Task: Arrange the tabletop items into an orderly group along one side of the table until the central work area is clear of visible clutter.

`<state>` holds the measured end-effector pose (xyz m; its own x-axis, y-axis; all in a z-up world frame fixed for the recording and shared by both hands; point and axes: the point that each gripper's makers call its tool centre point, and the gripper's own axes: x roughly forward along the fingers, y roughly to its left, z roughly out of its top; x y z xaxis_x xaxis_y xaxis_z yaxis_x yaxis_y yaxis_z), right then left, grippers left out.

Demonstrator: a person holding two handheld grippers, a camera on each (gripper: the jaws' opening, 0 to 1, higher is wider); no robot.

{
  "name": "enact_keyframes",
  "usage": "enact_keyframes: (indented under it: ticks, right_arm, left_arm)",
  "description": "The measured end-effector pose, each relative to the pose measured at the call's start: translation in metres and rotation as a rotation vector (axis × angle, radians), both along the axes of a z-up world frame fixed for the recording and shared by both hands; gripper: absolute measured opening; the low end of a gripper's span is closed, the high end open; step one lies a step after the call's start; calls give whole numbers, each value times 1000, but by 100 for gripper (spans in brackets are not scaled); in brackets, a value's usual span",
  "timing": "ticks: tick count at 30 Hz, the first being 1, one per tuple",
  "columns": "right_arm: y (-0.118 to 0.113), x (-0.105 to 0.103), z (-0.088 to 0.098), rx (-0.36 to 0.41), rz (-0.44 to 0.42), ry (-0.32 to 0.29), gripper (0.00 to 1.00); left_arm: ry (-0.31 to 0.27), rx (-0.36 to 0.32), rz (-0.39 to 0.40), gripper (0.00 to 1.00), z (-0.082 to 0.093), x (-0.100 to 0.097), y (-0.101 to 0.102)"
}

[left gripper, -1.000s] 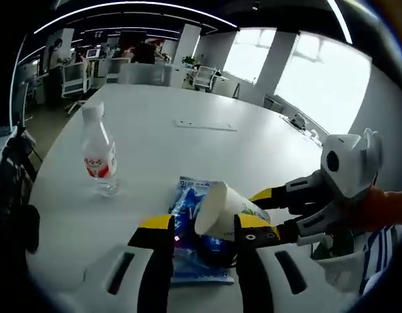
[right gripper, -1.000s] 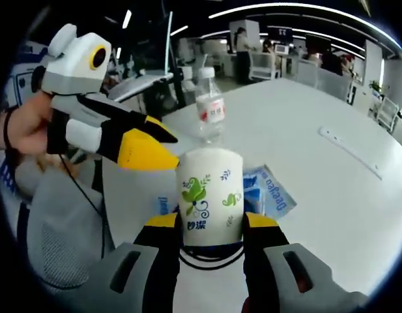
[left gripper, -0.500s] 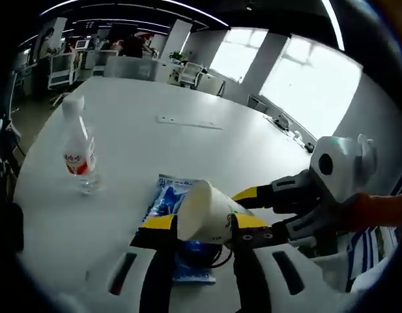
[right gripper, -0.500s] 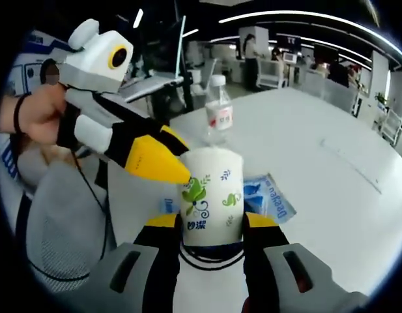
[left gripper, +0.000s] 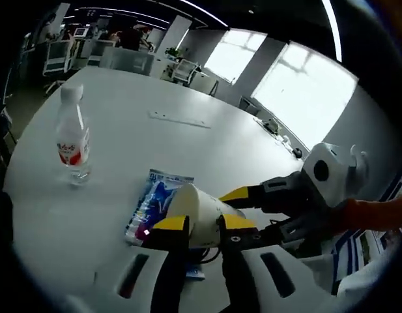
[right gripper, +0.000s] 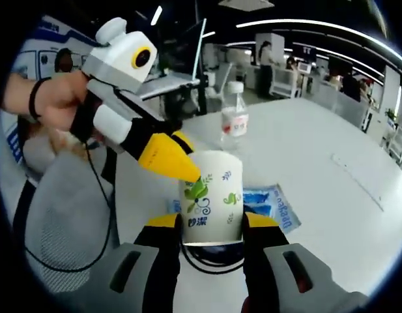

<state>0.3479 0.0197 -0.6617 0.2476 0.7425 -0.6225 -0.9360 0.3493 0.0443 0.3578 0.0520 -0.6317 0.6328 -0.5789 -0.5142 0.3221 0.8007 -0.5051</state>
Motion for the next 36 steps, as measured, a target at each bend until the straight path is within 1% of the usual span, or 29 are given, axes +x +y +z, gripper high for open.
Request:
enact_keyframes:
  ticks: [5,8,11,14,15,16,18,20,22,27,29,31,33,36]
  right_arm:
    - [-2,-4,-2,-12,15,-7,36]
    - [-4,-6,-3,-15,23,-8,36]
    - [-4,-7,-4,-11,22,-4,36]
    - [-4,-9,-5,-8,23,-5,34]
    - [-2,-9,-3,1,19,-4,34]
    - [-1,-9,-3,4,16,-3,34]
    - [-1,-10,-4,5,14,1,34]
    - [0,-11,-6,8,11,6,34]
    - [1,-12,-6,15,6,11,34]
    - [4,-13,-5,28,-9,18,34]
    - [3,-13,-6,20,-8,15,33]
    - [2,-13,-7,10,-4,8,36]
    - [1,-14,-6,15,-7,15,39]
    - [-1,-16,-5,24,-15,23,41]
  left_arm:
    - [10,-27,-17,14,1,-4,-5]
    - [17,-87,-22,11,6,-6,-10]
    - [17,-96,-26,8,7,-6,-12]
    - [14,-117,-24,0,9,-6,-14]
    - [19,-155,-22,0,13,-7,-17]
    - [23,-169,-23,0,14,-8,-19]
    - [13,-133,-32,0,12,-8,-19]
    - [10,-117,-46,0,12,-10,-20]
    - [1,-88,-45,0,10,-9,-17]
    - [-6,-69,-38,0,12,-10,-14]
    - [-7,-65,-32,0,13,-11,-14]
    - [-14,-61,-22,0,14,-8,-12]
    - [-19,-57,-19,0,15,-7,-10]
    - [-26,-32,-19,0,15,-5,-7]
